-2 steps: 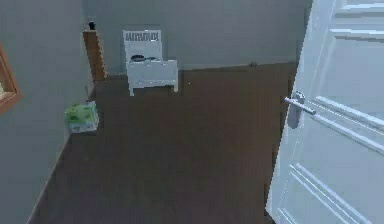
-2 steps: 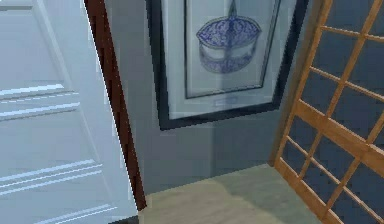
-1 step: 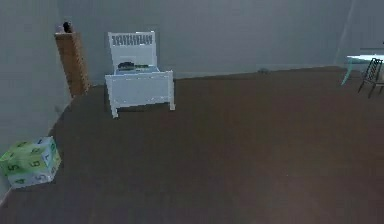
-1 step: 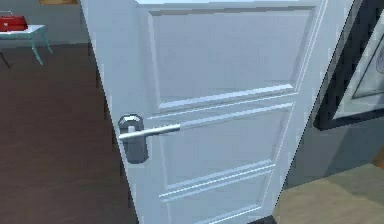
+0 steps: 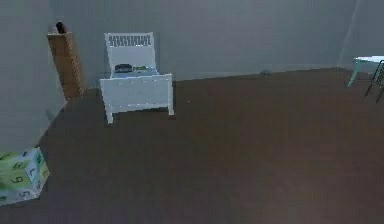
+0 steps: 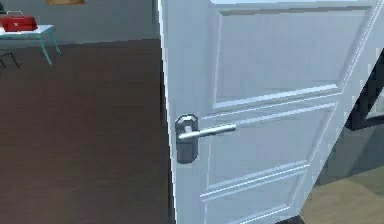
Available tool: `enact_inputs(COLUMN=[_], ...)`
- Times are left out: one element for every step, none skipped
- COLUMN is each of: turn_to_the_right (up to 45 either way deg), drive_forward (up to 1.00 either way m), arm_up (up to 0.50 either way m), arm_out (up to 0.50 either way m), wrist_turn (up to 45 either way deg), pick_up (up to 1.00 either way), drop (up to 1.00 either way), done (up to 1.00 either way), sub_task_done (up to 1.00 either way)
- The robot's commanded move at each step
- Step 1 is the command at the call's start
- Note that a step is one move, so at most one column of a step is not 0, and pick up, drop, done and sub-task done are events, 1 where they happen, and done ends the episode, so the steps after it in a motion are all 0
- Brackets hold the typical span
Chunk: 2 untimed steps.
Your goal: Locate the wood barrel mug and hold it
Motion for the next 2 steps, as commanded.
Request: enact_inputs(turn_to_the_right=[42.0, 0.0], drive_forward=[0.0, 0.1], arm_up=[0.0, 0.0], arm_out=[0.0, 0.0], wrist_turn=[0.0, 0.0], pick_up=[0.0, 0.0], drop=[0.0, 0.0], done=[0.0, 0.0], sub_task_done=[0.0, 0.0])
